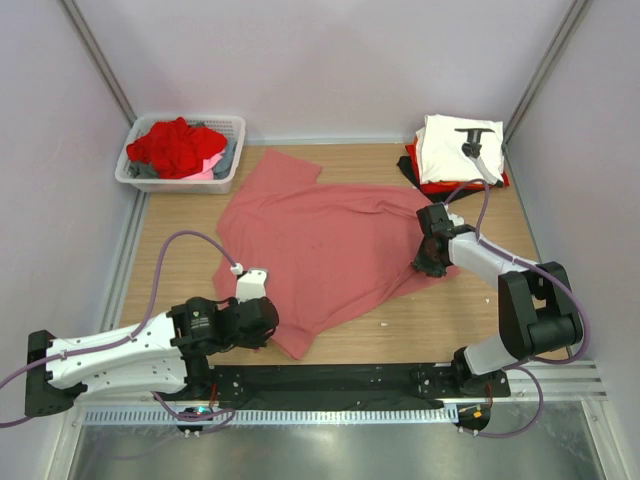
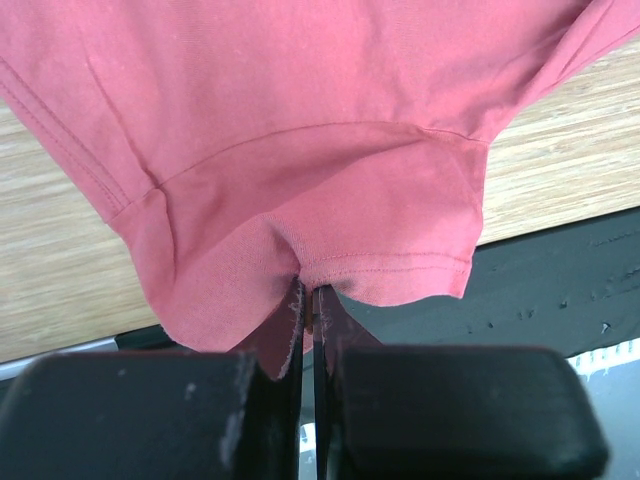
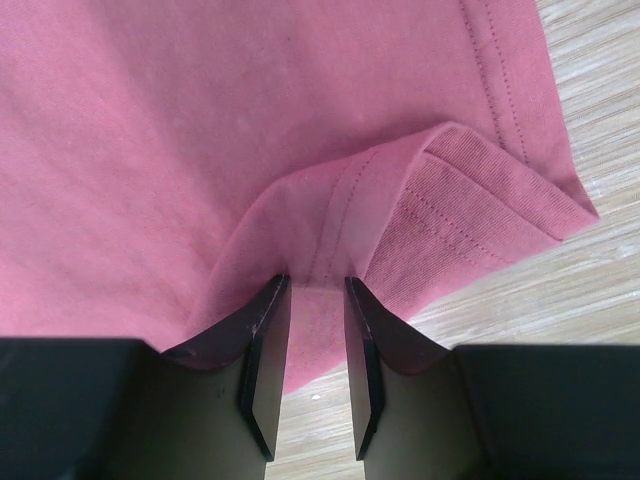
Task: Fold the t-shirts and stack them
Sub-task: Fold the tshirt
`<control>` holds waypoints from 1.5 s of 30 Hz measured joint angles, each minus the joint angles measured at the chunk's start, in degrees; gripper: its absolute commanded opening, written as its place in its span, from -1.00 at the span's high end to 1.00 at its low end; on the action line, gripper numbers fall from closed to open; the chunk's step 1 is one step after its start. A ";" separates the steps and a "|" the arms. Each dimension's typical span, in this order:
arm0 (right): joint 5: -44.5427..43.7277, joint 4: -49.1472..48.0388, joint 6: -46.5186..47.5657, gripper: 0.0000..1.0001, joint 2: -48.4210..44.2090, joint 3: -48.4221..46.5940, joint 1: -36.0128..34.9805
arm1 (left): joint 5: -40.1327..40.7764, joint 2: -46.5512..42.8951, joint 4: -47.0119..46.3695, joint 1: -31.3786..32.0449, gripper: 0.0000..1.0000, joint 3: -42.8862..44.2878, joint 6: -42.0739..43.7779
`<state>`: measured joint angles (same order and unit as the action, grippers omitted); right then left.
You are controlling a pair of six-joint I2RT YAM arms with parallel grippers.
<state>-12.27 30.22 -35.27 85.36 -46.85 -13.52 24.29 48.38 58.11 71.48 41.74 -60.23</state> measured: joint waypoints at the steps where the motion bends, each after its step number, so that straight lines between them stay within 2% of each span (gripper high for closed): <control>1: 0.02 -0.20 0.00 0.31 0.09 0.04 0.09 | 0.04 0.00 0.00 0.00 1.00 0.00 0.00; 4: 0.04 -0.57 0.00 0.27 0.13 0.33 0.42 | 0.13 0.00 0.00 0.00 0.99 0.00 0.00; 6: 0.02 -0.76 0.00 0.17 0.13 0.61 0.61 | 0.15 0.00 0.00 0.00 1.00 0.00 0.00; 11: -0.02 -0.96 0.44 0.15 0.13 1.31 1.42 | 0.13 0.00 0.00 0.00 0.99 0.00 0.00; 18: 0.52 -2.03 1.22 0.47 0.15 1.81 3.17 | 0.15 0.61 0.00 0.00 1.00 0.00 -0.04; 23: 1.25 -2.45 1.73 0.60 0.17 1.81 3.67 | 0.17 0.96 0.02 0.00 1.00 0.00 -0.44; 25: 1.36 -2.23 2.08 0.84 0.17 1.66 3.74 | 0.17 1.05 0.02 0.00 1.00 0.00 -0.59; 27: 1.31 -1.44 2.34 0.97 0.13 1.22 3.78 | 0.17 1.16 0.02 0.00 0.99 0.00 -0.63; 32: 0.87 2.25 2.64 0.98 -1.66 -0.48 3.80 | 0.15 1.36 0.02 0.00 1.00 0.00 -0.63; 39: -0.26 9.33 0.81 0.98 -13.20 -0.35 3.89 | -0.61 1.36 0.02 0.00 1.00 0.02 -0.81; 45: 0.72 15.37 -6.95 0.98 -31.74 3.37 3.87 | -3.56 0.35 0.22 0.00 1.00 0.02 -1.55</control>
<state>-11.55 45.58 -42.22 53.63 -43.48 -9.65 20.73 48.73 58.33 71.48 41.76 -61.78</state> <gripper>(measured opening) 0.043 0.009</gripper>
